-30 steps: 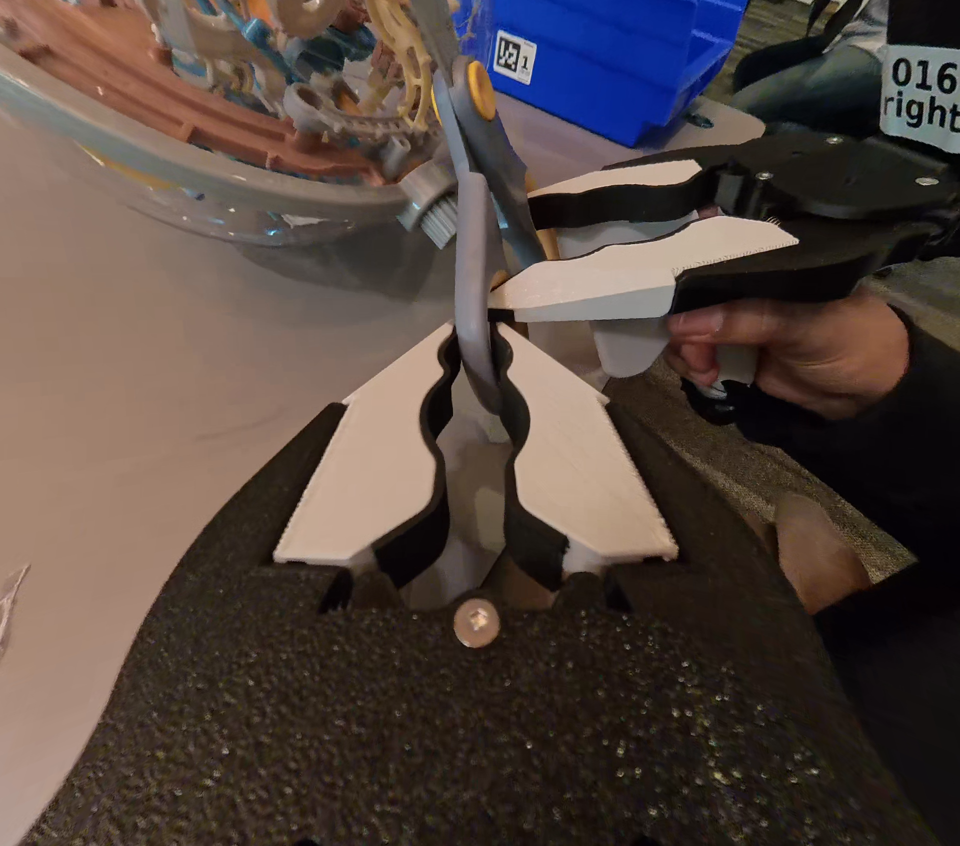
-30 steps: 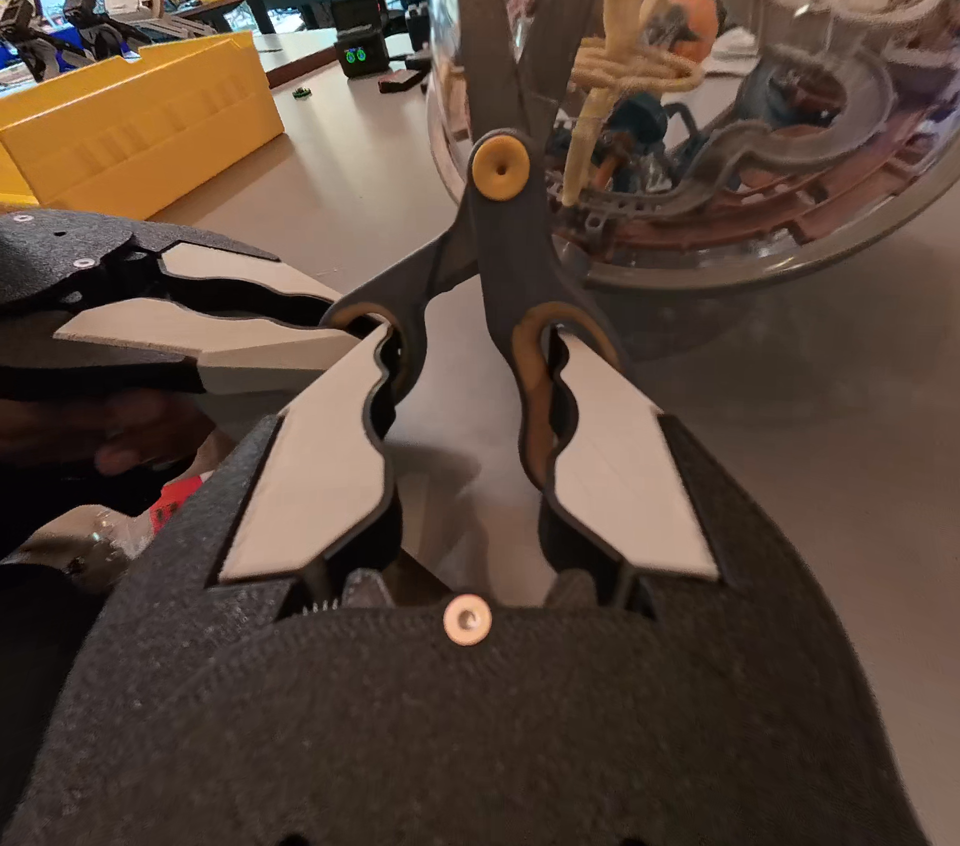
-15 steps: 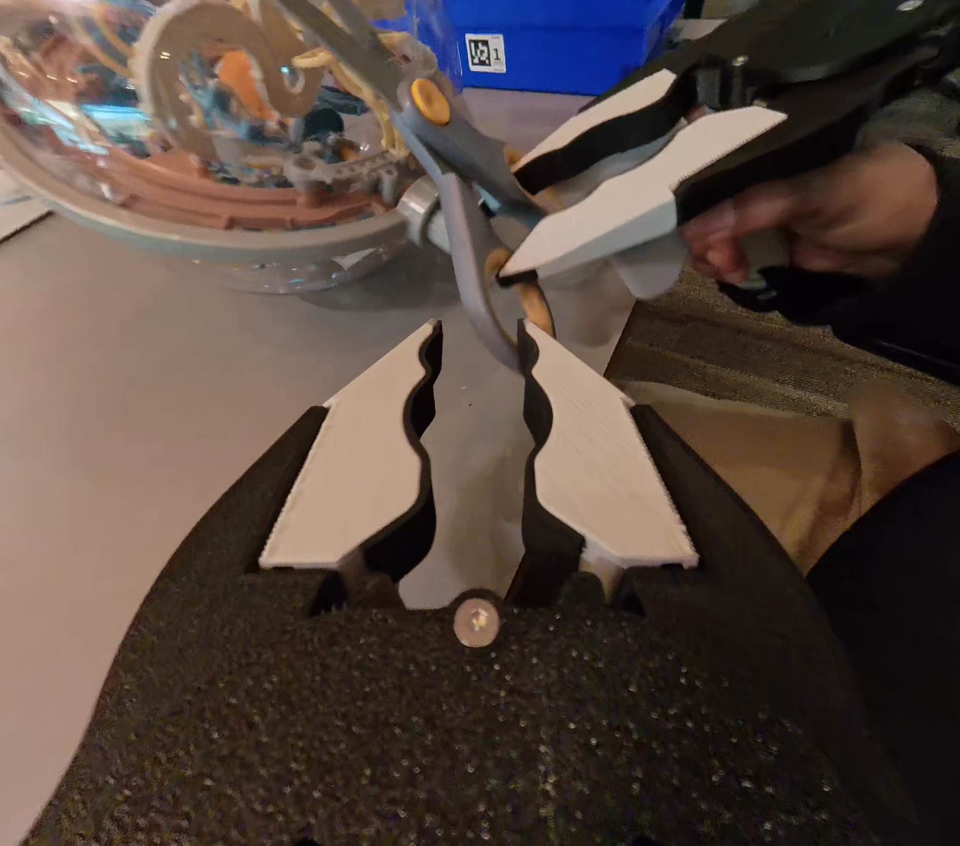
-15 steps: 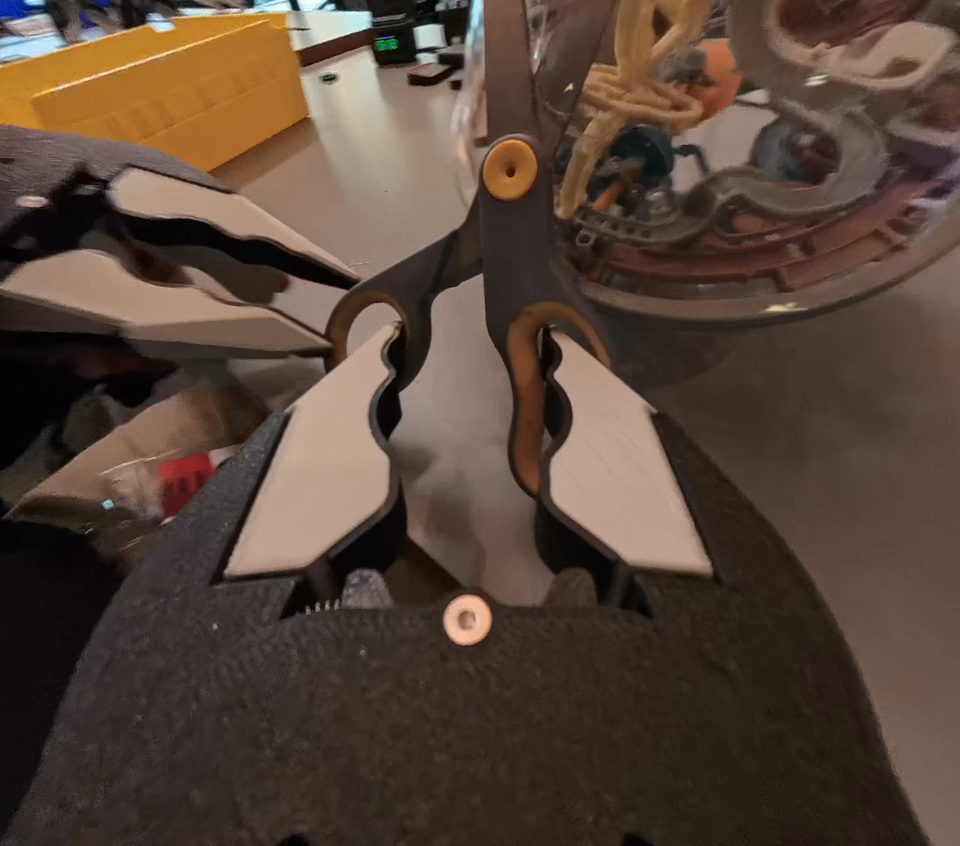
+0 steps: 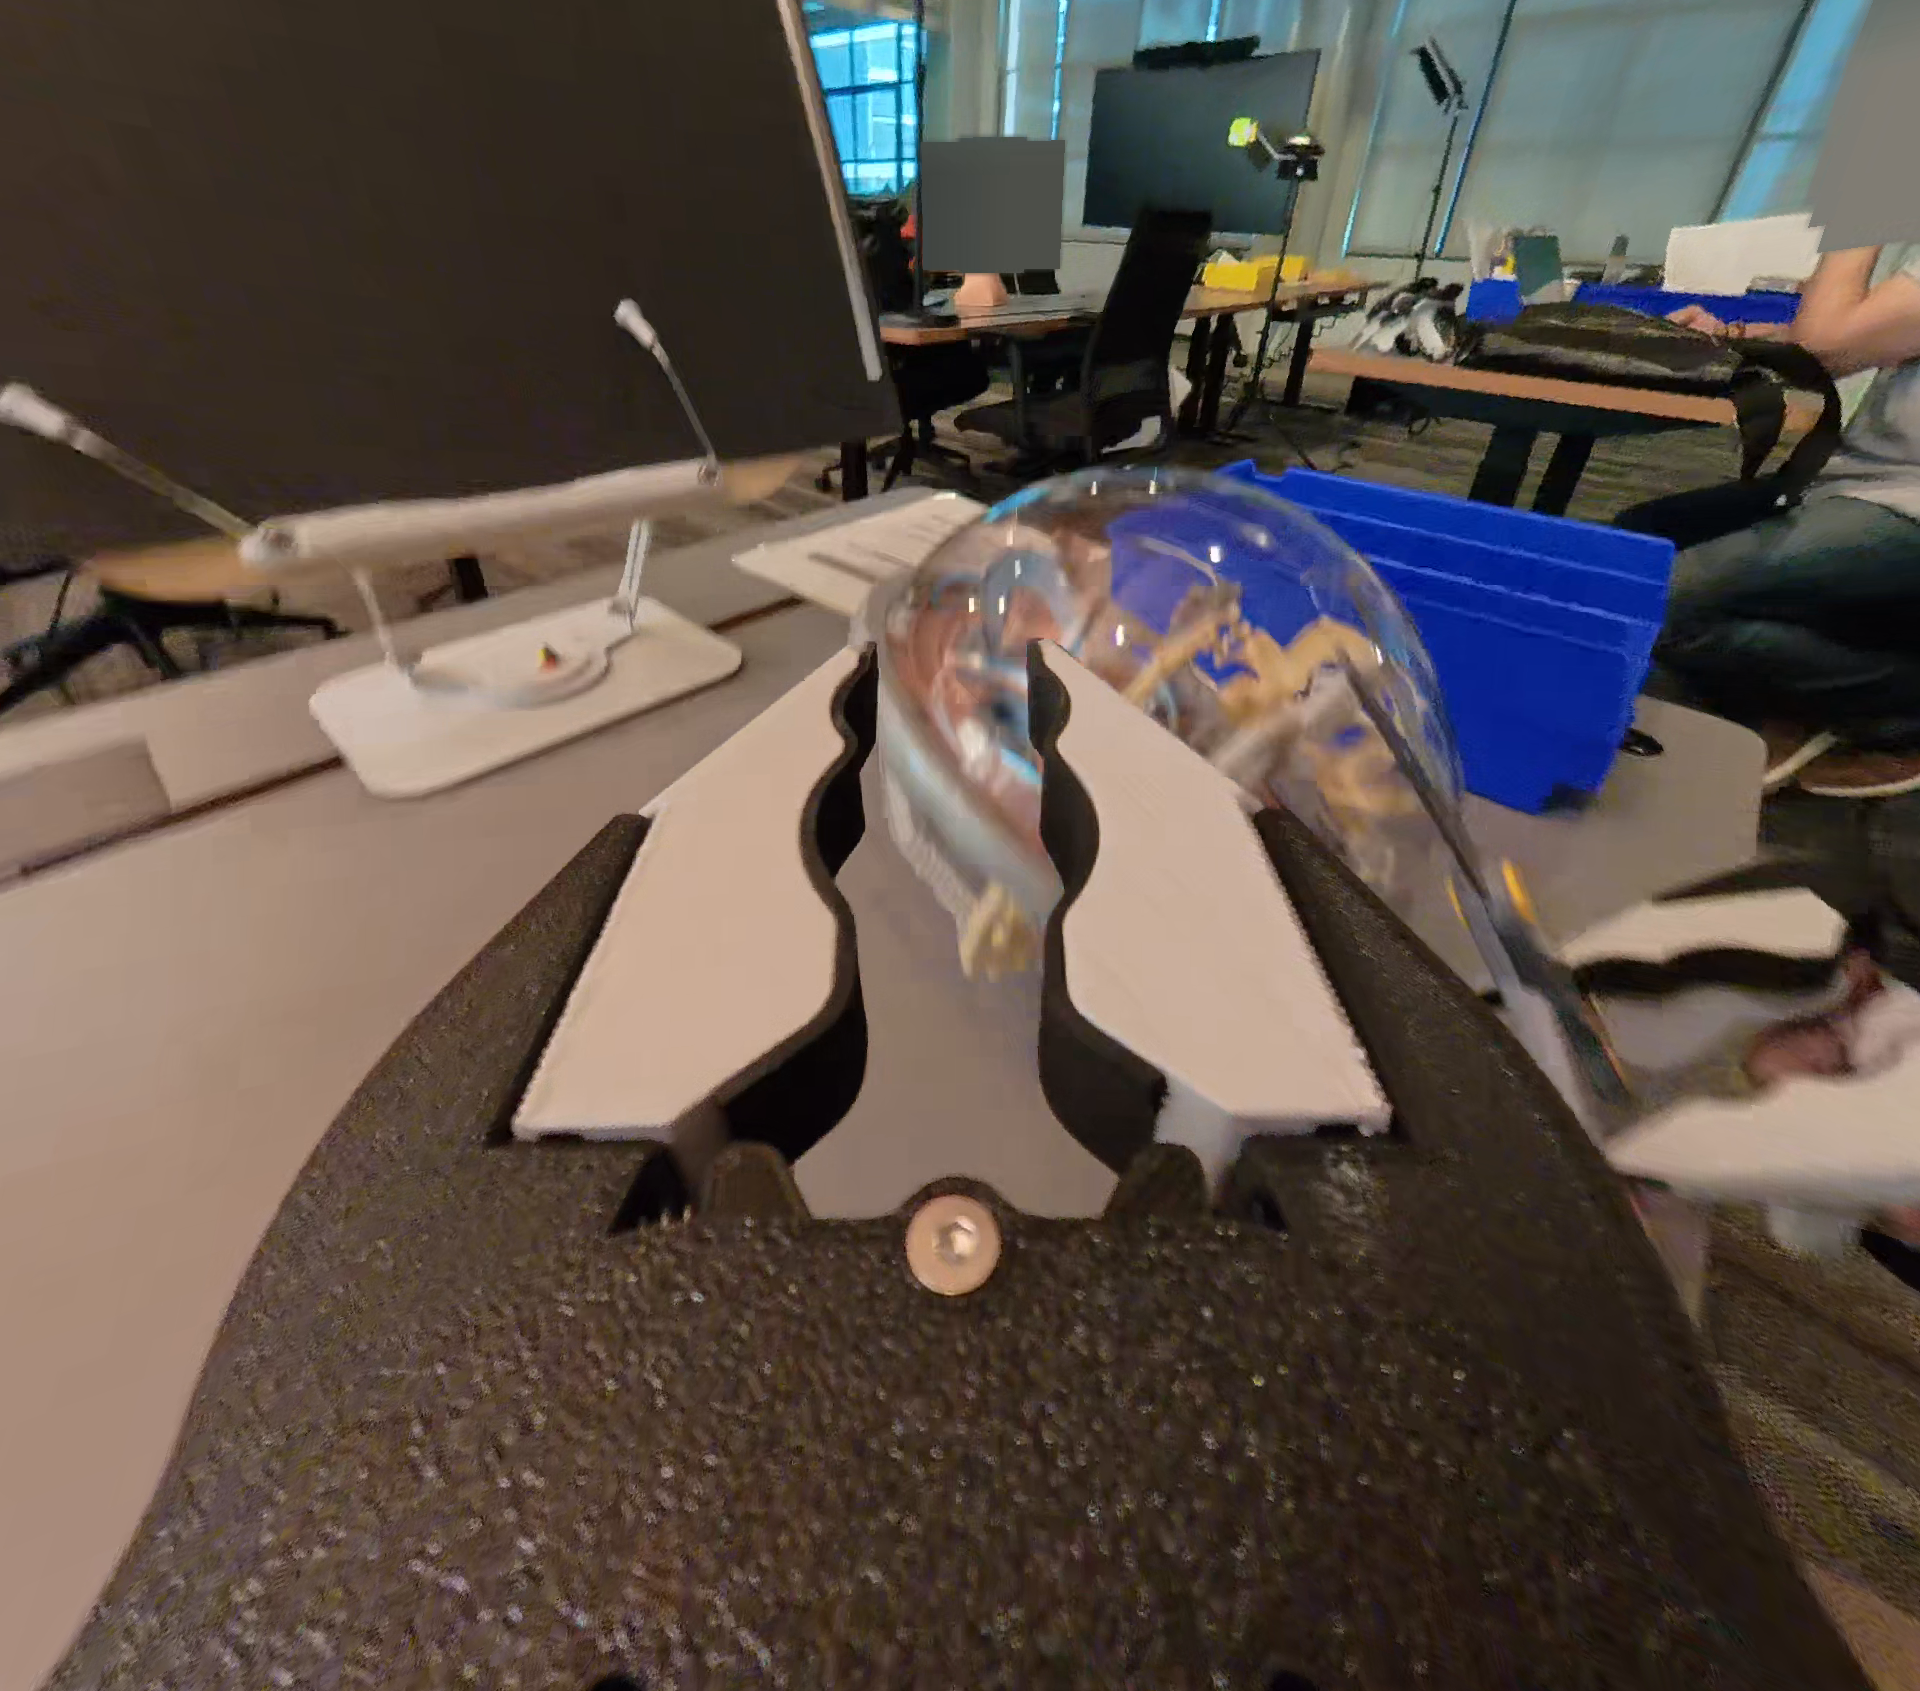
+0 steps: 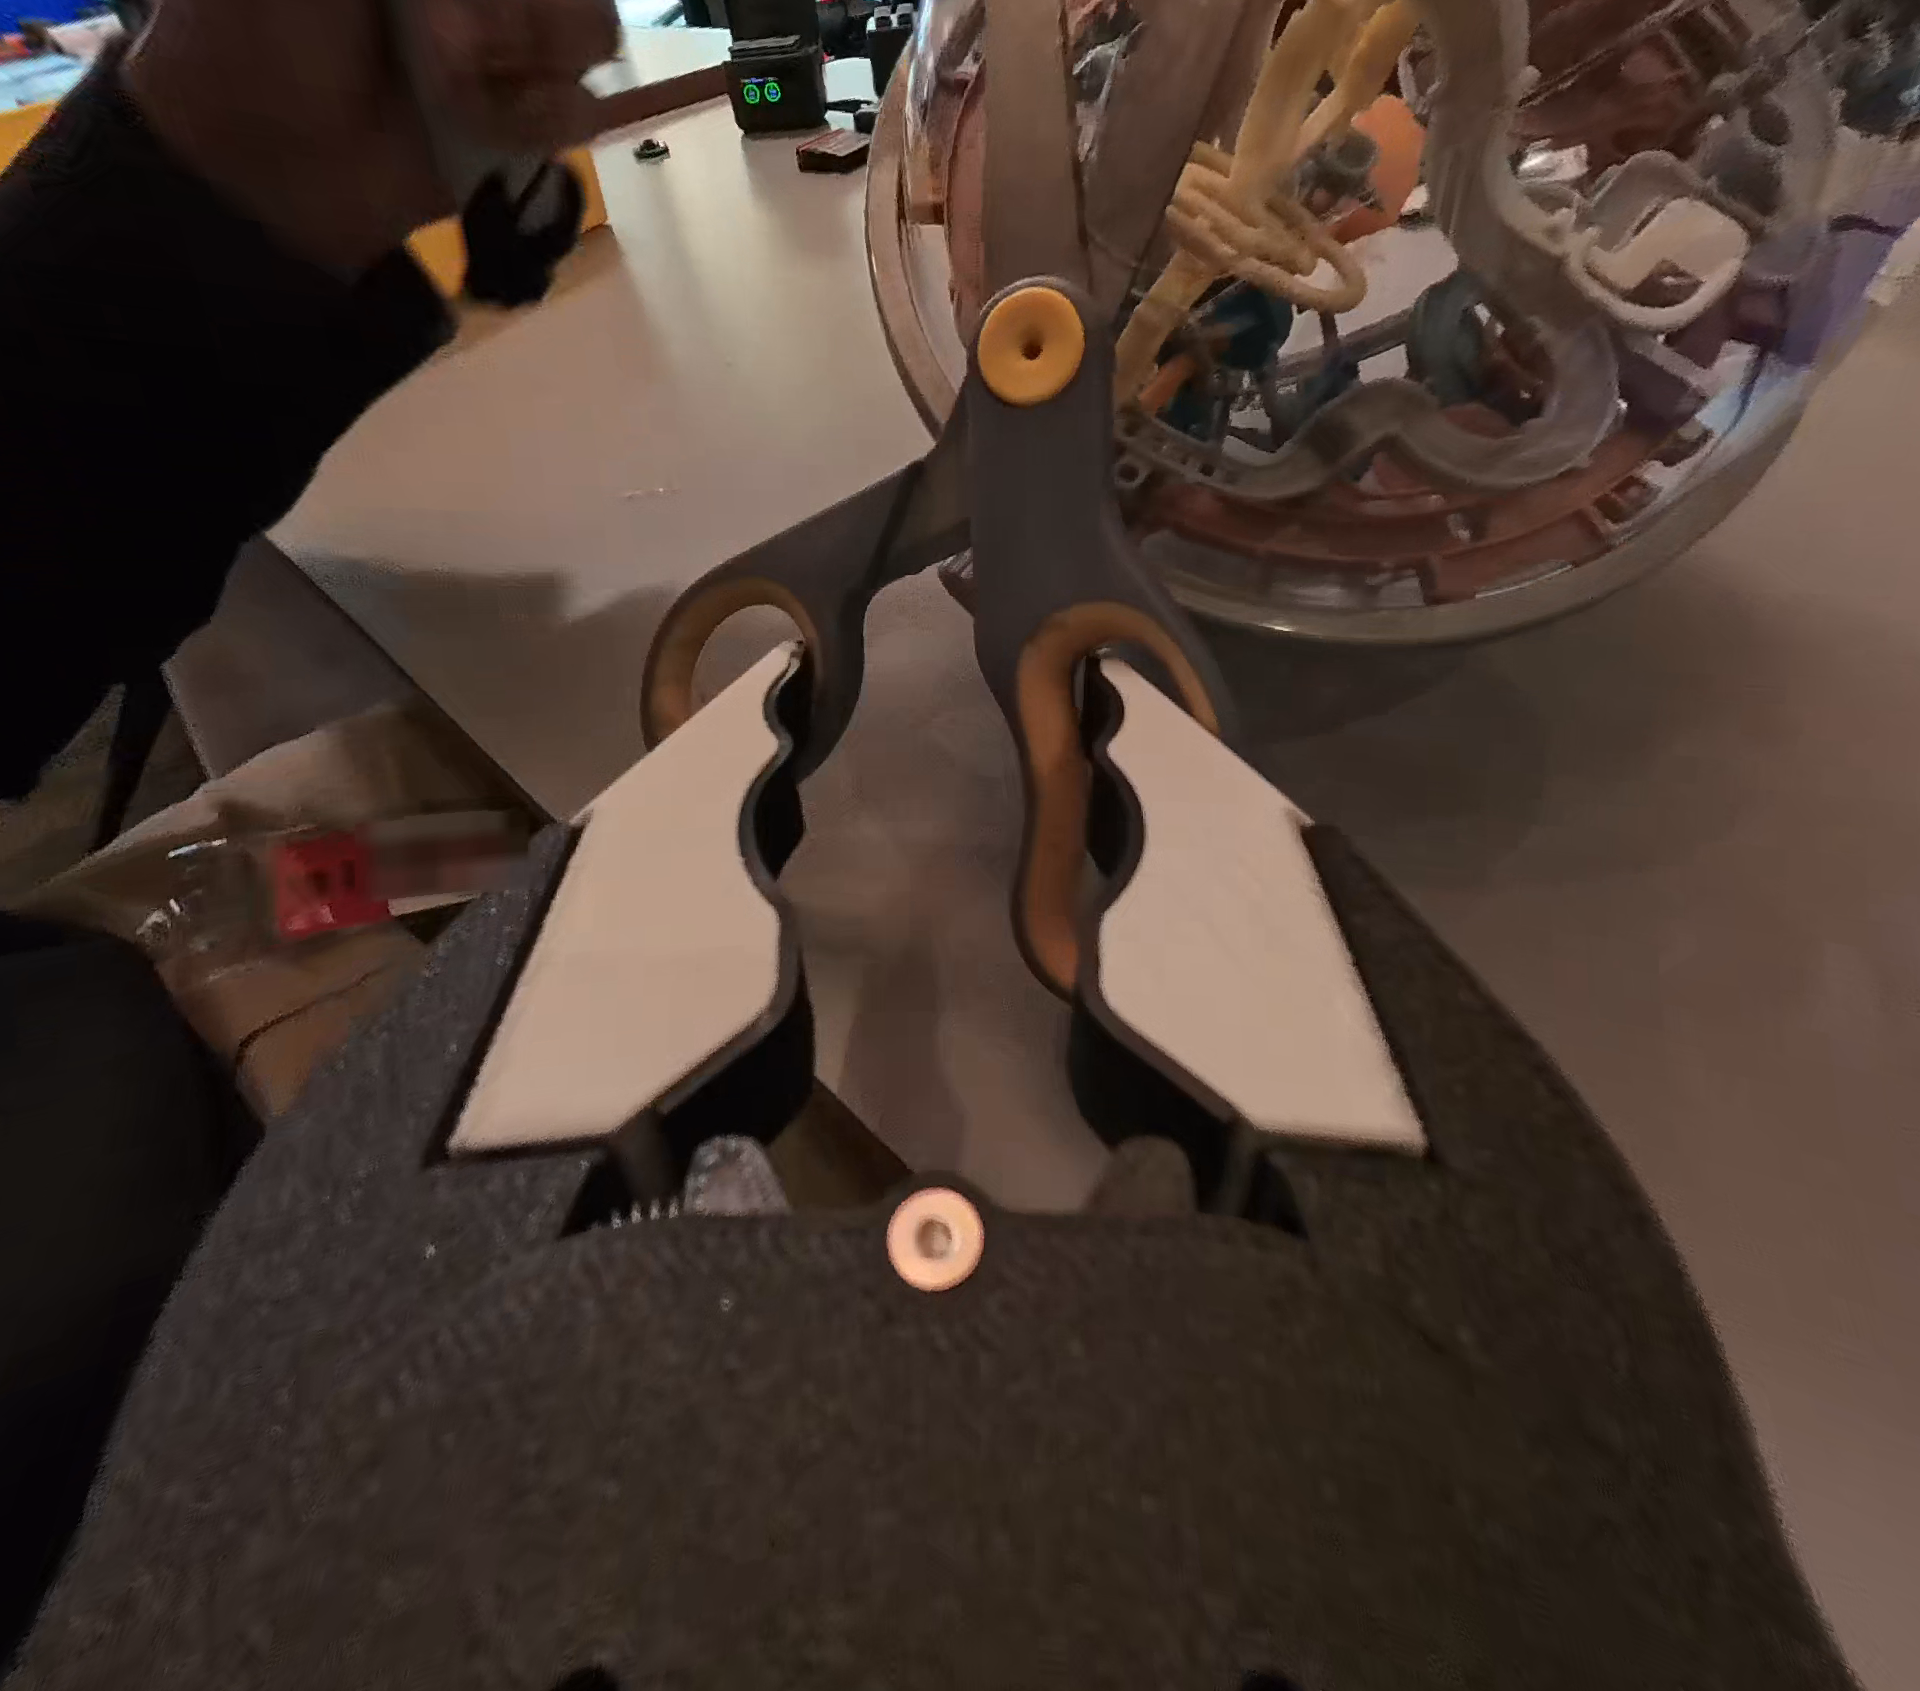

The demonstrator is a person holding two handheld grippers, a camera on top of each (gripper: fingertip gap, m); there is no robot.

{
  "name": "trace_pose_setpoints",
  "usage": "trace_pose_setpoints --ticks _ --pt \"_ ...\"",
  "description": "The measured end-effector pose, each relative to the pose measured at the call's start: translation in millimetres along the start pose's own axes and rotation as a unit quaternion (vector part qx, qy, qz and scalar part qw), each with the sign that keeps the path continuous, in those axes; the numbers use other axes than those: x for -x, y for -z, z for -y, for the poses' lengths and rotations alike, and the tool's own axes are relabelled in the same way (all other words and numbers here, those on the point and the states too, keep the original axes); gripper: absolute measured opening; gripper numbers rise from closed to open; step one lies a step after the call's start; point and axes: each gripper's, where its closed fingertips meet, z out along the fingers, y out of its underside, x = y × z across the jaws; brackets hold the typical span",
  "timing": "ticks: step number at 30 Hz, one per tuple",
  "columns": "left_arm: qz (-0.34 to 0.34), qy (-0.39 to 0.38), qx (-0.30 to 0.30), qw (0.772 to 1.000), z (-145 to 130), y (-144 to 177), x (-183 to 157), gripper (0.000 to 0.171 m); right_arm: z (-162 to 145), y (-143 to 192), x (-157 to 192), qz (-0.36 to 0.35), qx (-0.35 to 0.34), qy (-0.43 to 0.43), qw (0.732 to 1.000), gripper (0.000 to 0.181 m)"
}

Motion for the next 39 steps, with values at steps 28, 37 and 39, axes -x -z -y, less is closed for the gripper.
trace_pose_setpoints --ticks 28,37,39 --pt "0.003 -0.085 0.093 0.992 -45 -60 -29 0.0 -12 -25 -11 -0.016 0.038 -0.033 0.999 0.053" --pt "-0.004 -0.093 0.105 0.99 -66 -52 -43 0.0 -15 -29 -16 -0.076 0.047 0.003 0.996 0.056" --pt "-0.003 -0.088 0.109 0.99 -72 -50 -43 0.0 -13 -25 -18 -0.093 0.034 -0.004 0.995 0.057"
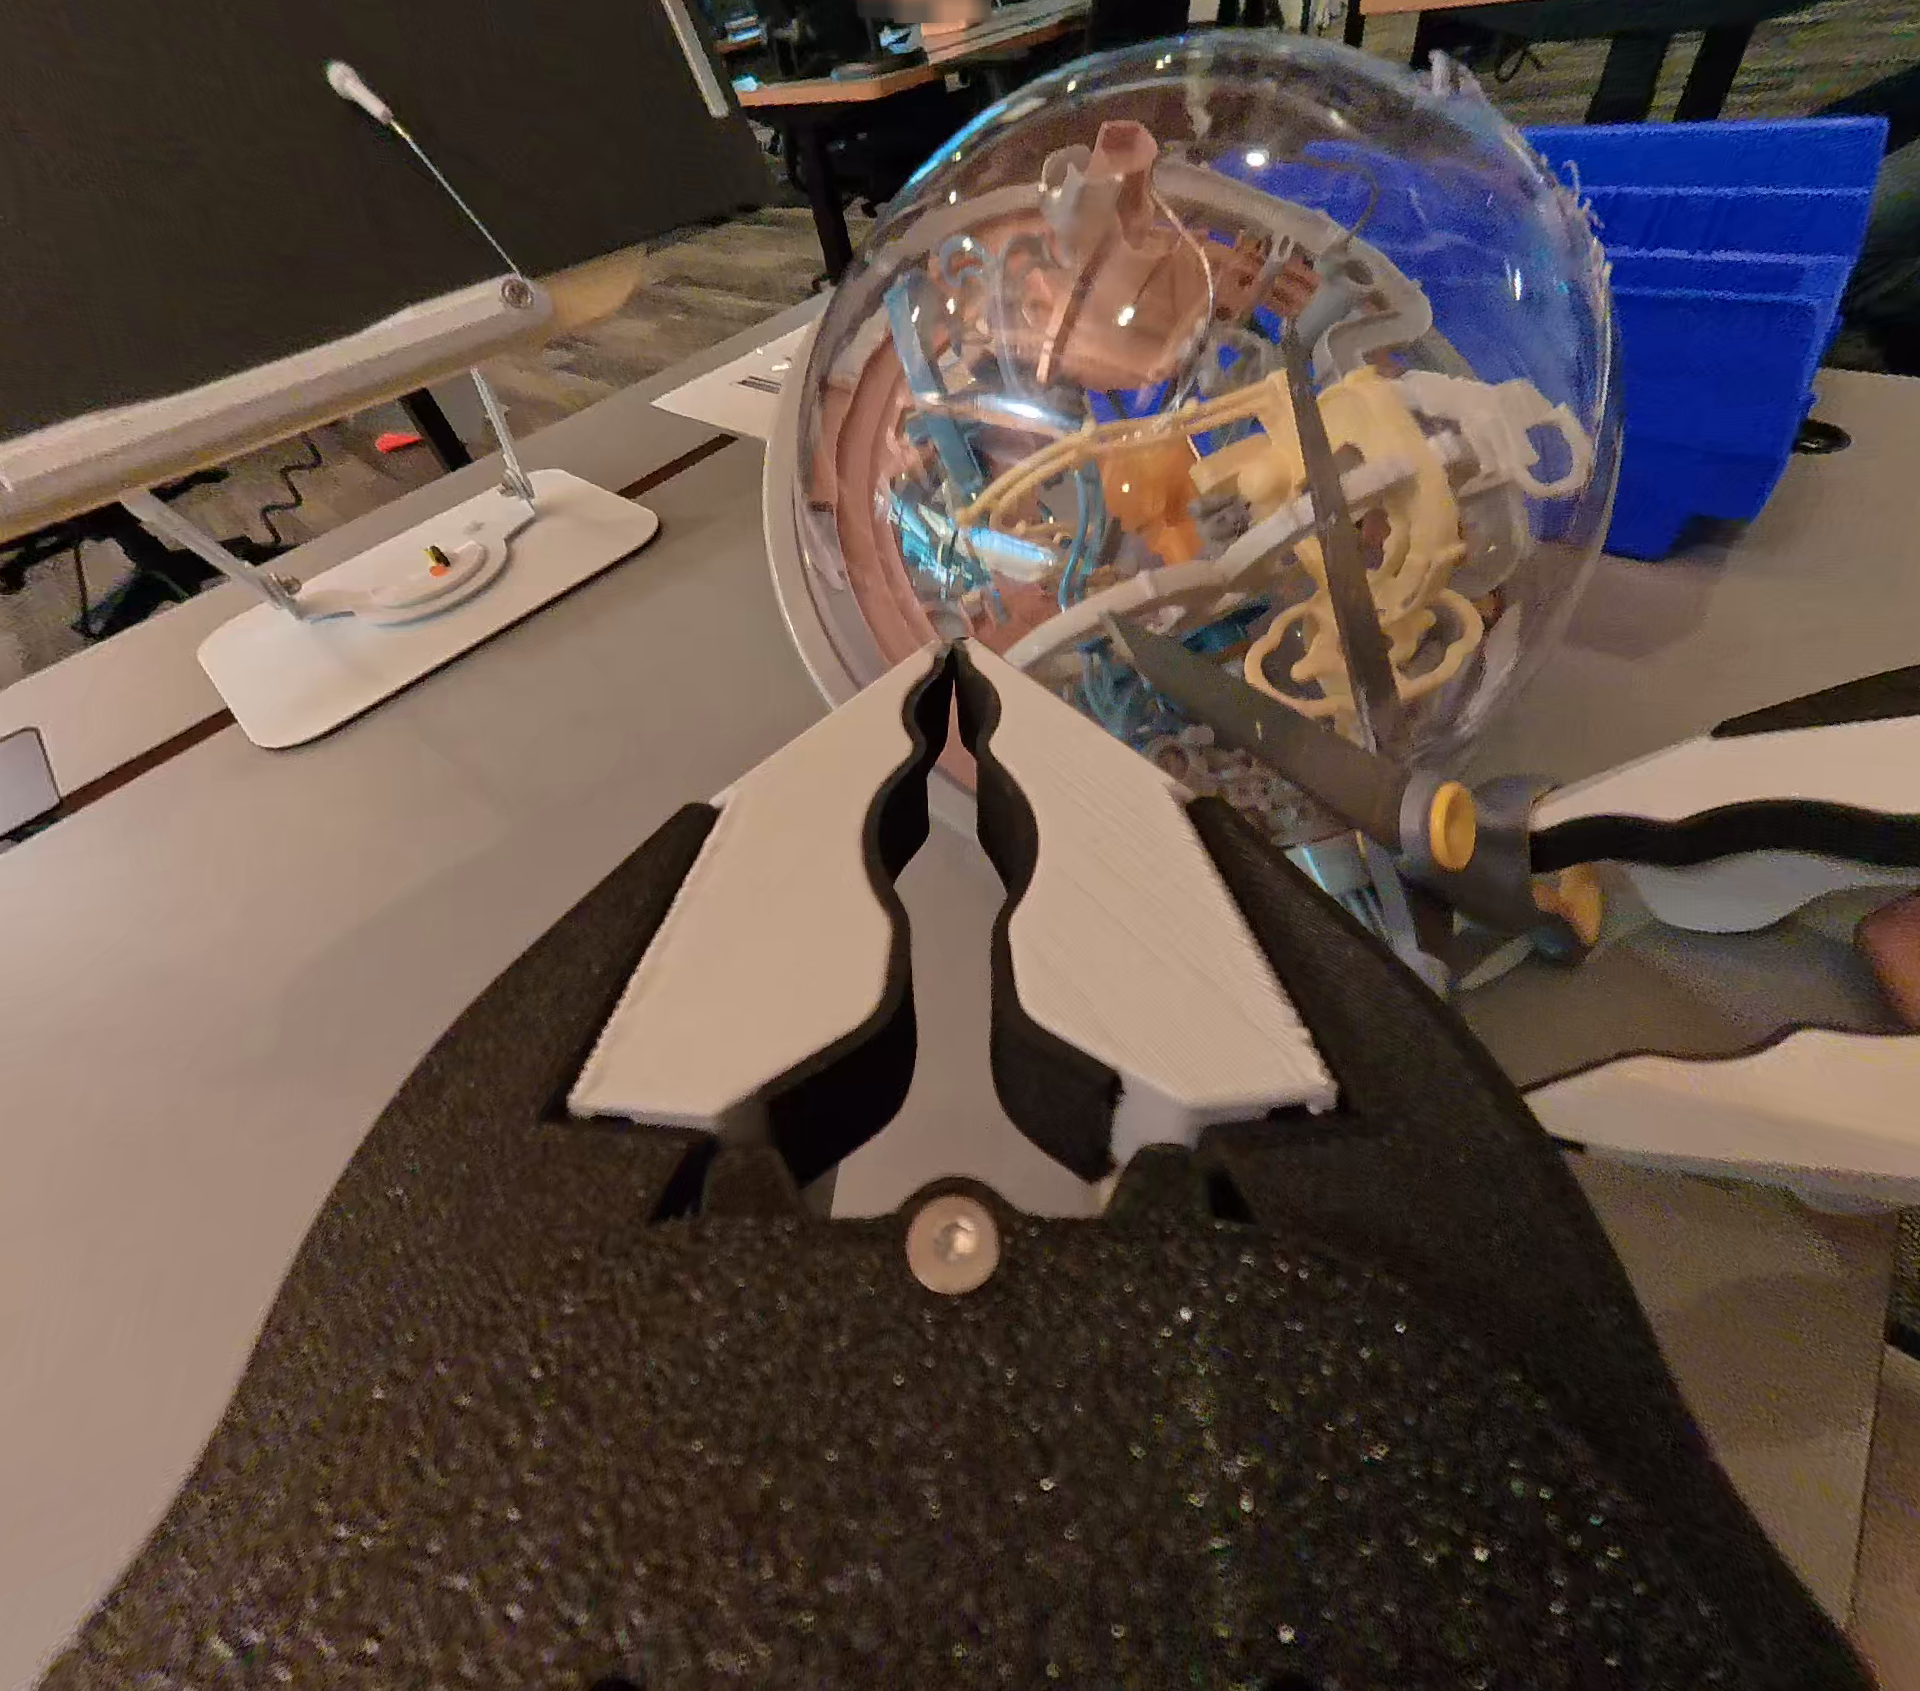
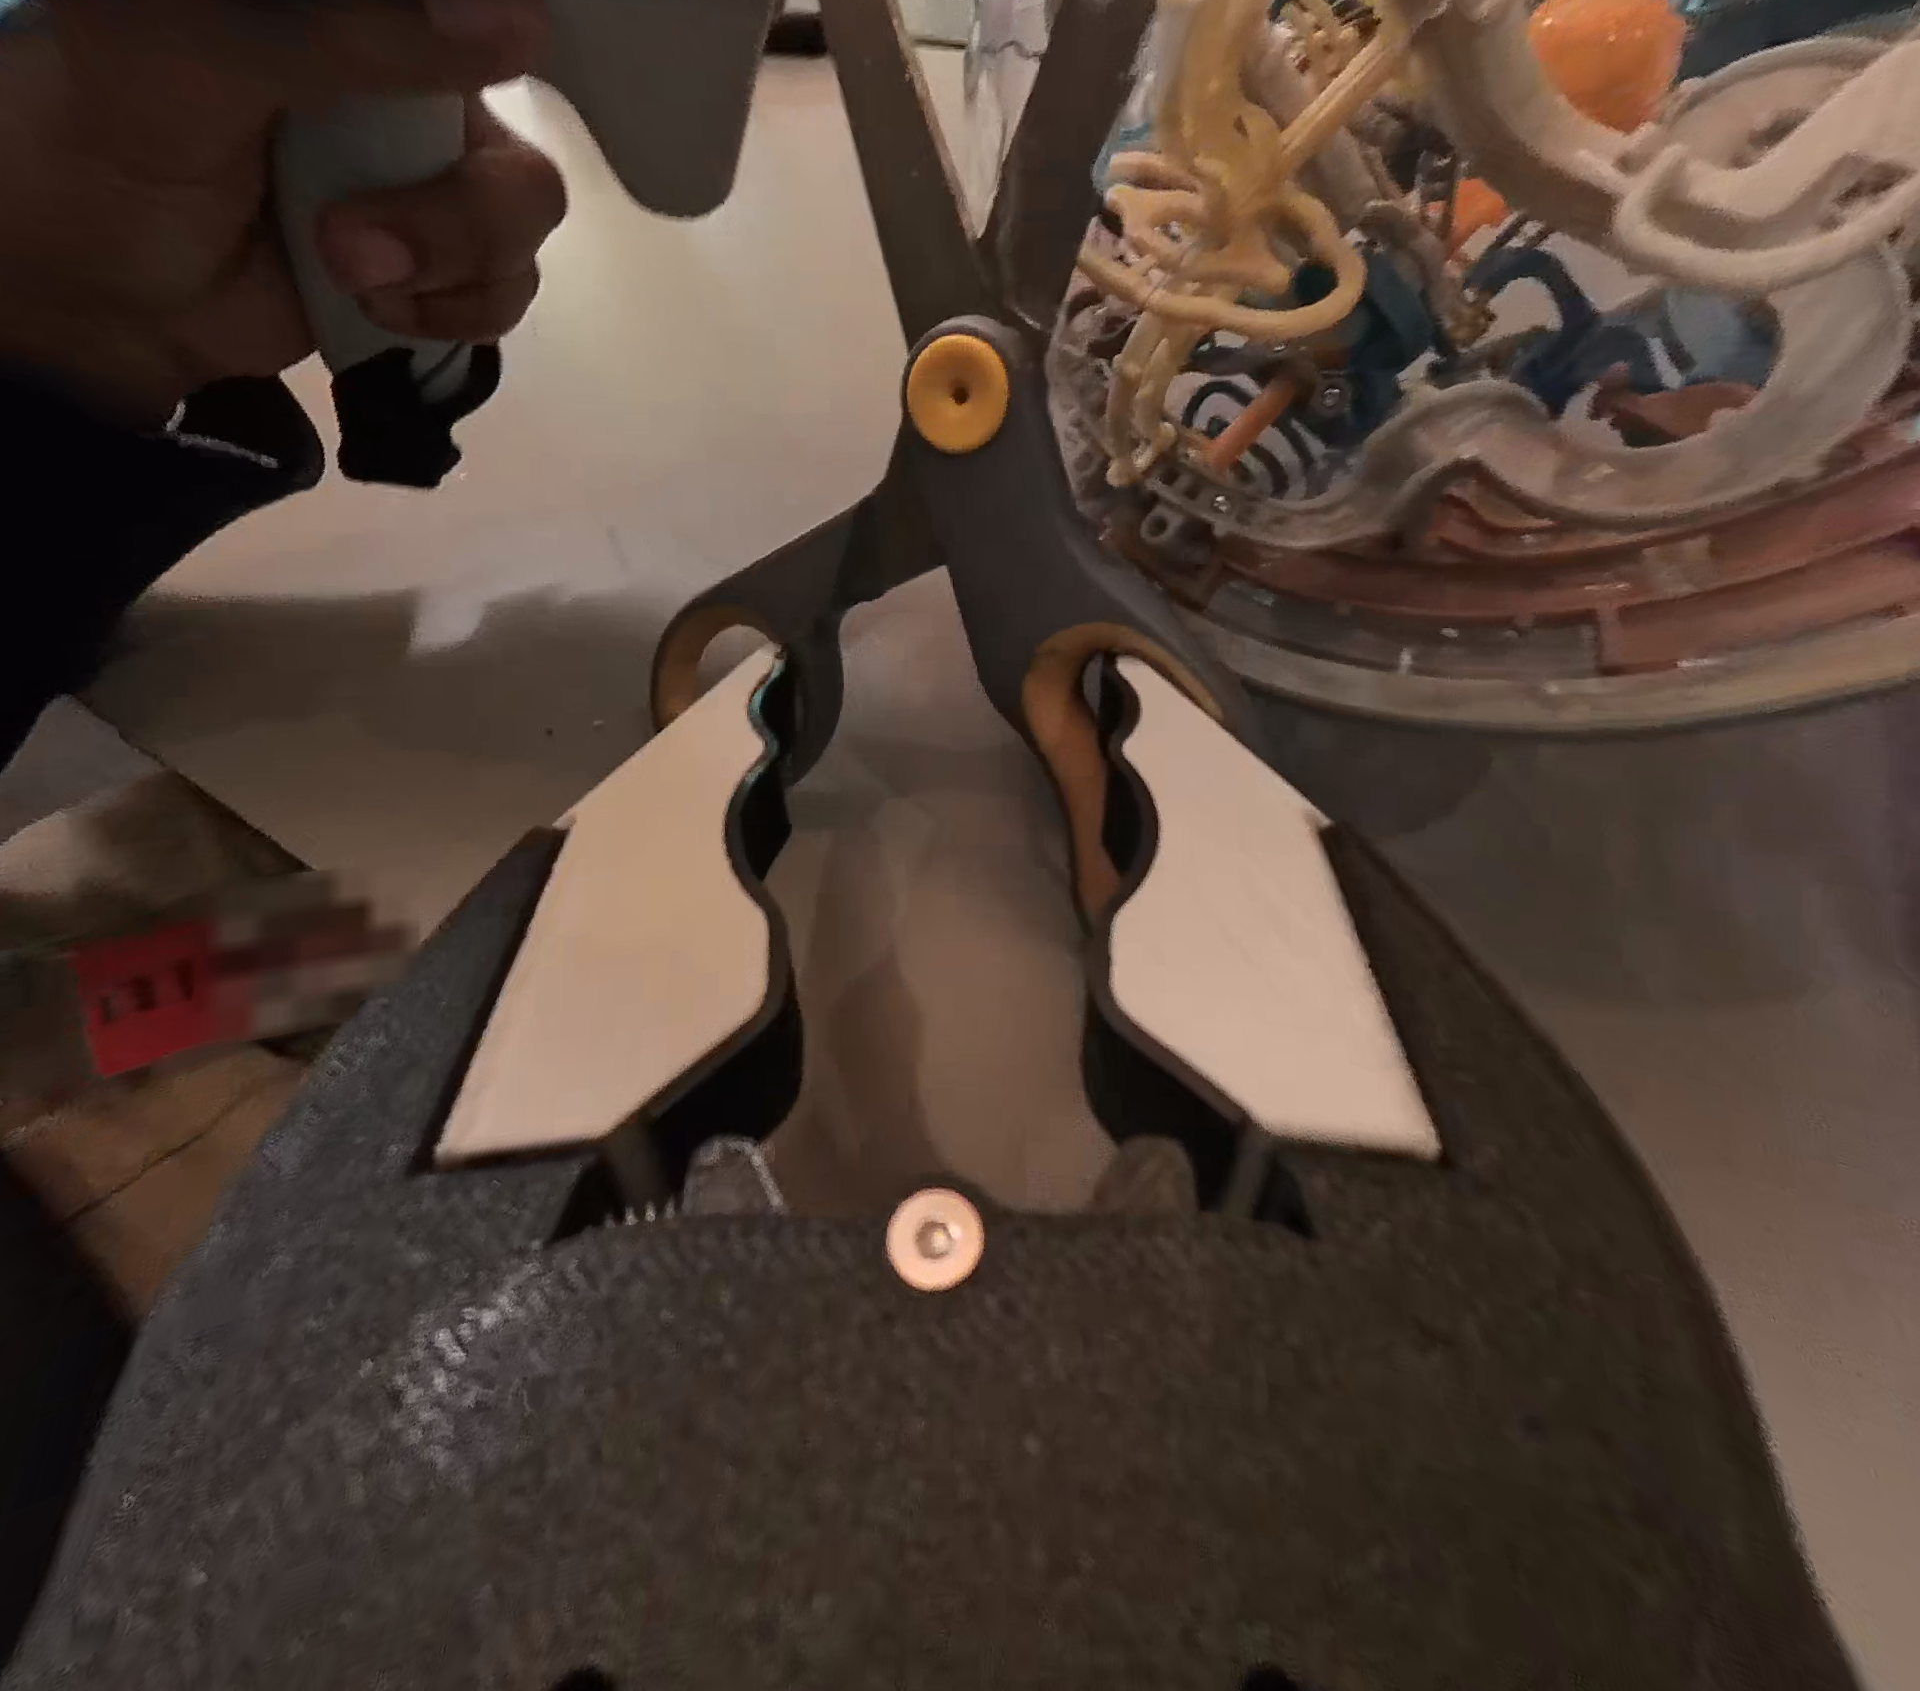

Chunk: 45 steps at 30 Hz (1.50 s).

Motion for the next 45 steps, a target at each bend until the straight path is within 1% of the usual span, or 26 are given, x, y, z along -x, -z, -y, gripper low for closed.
trace_pose_setpoints --ticks 3,5,6,9,11,13,15,16,17,18,19,22,24,27,29,32,34,35,37,38,39,42,43,44,45 --pt "-0.007 0.006 0.006 1.0 -8 2 -3 0.0 0 10 -4 -0.038 -0.023 -0.033 0.998 0.061" --pt "-0.02 0.013 0.007 1.0 -11 4 -9 0.0 -5 14 0 -0.052 -0.021 -0.045 0.997 0.066" --pt "-0.028 0.018 0.008 0.999 -12 4 -13 0.0 -8 14 1 -0.062 -0.013 -0.038 0.997 0.07" --pt "-0.045 0.029 0.01 0.999 -16 3 -24 0.0 -13 8 -3 -0.097 0.014 -0.012 0.995 0.071" --pt "-0.054 0.038 0.017 0.998 -21 1 -33 0.0 -17 2 -5 -0.113 0.039 -0.013 0.993 0.077" --pt "-0.064 0.037 0.021 0.997 -24 2 -43 0.0 -23 -4 -10 -0.142 0.07 0.002 0.987 0.078" --pt "-0.104 0.036 0.048 0.993 -35 3 -66 0.0 -20 -9 -12 -0.16 0.073 0.01 0.984 0.074" --pt "-0.122 0.031 0.059 0.99 -40 3 -79 0.0 -19 -11 -11 -0.157 0.072 0.017 0.985 0.072" --pt "-0.122 0.023 0.066 0.99 -45 3 -87 0.0 -17 -13 -12 -0.157 0.068 0.019 0.985 0.068" --pt "-0.107 -0.002 0.064 0.992 -47 2 -88 0.0 -15 -13 -14 -0.157 0.06 0.017 0.986 0.063" --pt "-0.102 -0.011 0.061 0.993 -48 3 -88 0.0 -15 -12 -16 -0.156 0.053 0.013 0.986 0.06" --pt "-0.149 0.051 0.059 0.986 -44 8 -96 0.0 -11 -6 -22 -0.159 0.031 0.02 0.987 0.056" --pt "-0.162 0.063 0.056 0.983 -43 10 -98 0.0 -9 -4 -24 -0.155 0.03 0.029 0.987 0.055" --pt "-0.163 0.063 0.041 0.984 -39 12 -97 0.0 -9 -1 -25 -0.138 0.025 0.028 0.99 0.054" --pt "-0.142 0.071 0.01 0.987 -31 15 -85 0.0 -7 3 -23 -0.116 0.018 0.011 0.993 0.054" --pt "-0.096 0.095 -0.04 0.99 -15 19 -56 0.0 -7 7 -23 -0.099 0.018 0.004 0.995 0.053" --pt "-0.087 0.108 -0.055 0.989 -6 21 -47 0.0 -8 8 -23 -0.093 0.02 0.006 0.995 0.053" --pt "-0.101 0.108 -0.046 0.988 -7 21 -51 0.0 -8 8 -23 -0.092 0.02 0.009 0.995 0.052" --pt "-0.163 0.104 0.007 0.981 -19 19 -76 0.0 -7 8 -22 -0.089 0.02 0.01 0.996 0.052" --pt "-0.179 0.099 0.026 0.978 -25 18 -86 0.0 -6 8 -21 -0.085 0.019 0.007 0.996 0.051" --pt "-0.183 0.09 0.036 0.978 -31 17 -92 0.0 -5 8 -20 -0.08 0.016 0.002 0.997 0.051" --pt "-0.163 0.085 0.053 0.982 -46 15 -90 0.0 -2 10 -20 -0.068 0.007 -0.015 0.998 0.05" --pt "-0.171 0.096 0.064 0.978 -51 16 -91 0.001 -2 11 -20 -0.065 0.005 -0.019 0.998 0.05" --pt "-0.191 0.112 0.08 0.972 -56 18 -97 0.006 -2 11 -21 -0.063 0.004 -0.022 0.998 0.05" --pt "-0.206 0.129 0.097 0.965 -60 20 -100 0.007 -2 11 -21 -0.061 0.005 -0.021 0.998 0.049"
